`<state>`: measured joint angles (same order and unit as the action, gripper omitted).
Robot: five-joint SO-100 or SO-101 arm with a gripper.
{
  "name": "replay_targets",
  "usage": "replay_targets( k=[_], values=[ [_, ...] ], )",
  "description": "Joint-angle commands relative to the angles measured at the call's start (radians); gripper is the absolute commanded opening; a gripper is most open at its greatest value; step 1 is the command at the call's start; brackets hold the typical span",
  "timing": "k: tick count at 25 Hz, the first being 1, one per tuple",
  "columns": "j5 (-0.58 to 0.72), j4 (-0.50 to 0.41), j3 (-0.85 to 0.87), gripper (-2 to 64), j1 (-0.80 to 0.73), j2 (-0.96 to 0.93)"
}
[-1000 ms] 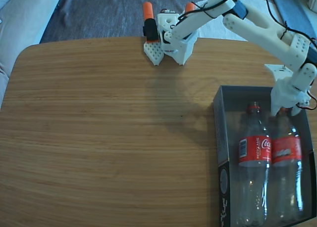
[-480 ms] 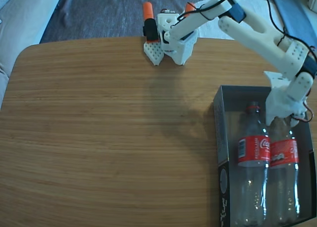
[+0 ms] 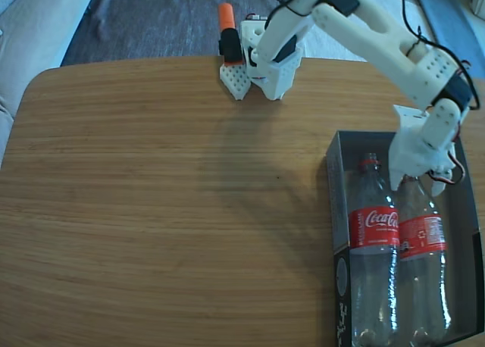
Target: Grasp the bottles and put them in the box.
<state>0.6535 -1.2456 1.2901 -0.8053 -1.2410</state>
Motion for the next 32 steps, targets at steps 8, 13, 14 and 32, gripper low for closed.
replay_targets(
  k=[8, 13, 14, 32],
  values=[
    [-0.005, 0.038, 0.258, 33.9, 0.051, -0.379],
    [0.0, 0.029, 0.311, 33.9, 0.097, -0.479],
    [0.002, 0.028, 0.313, 33.9, 0.115, -0.492],
    [-0.163, 0.037, 0.311, 33.9, 0.69, -0.802]
  ],
)
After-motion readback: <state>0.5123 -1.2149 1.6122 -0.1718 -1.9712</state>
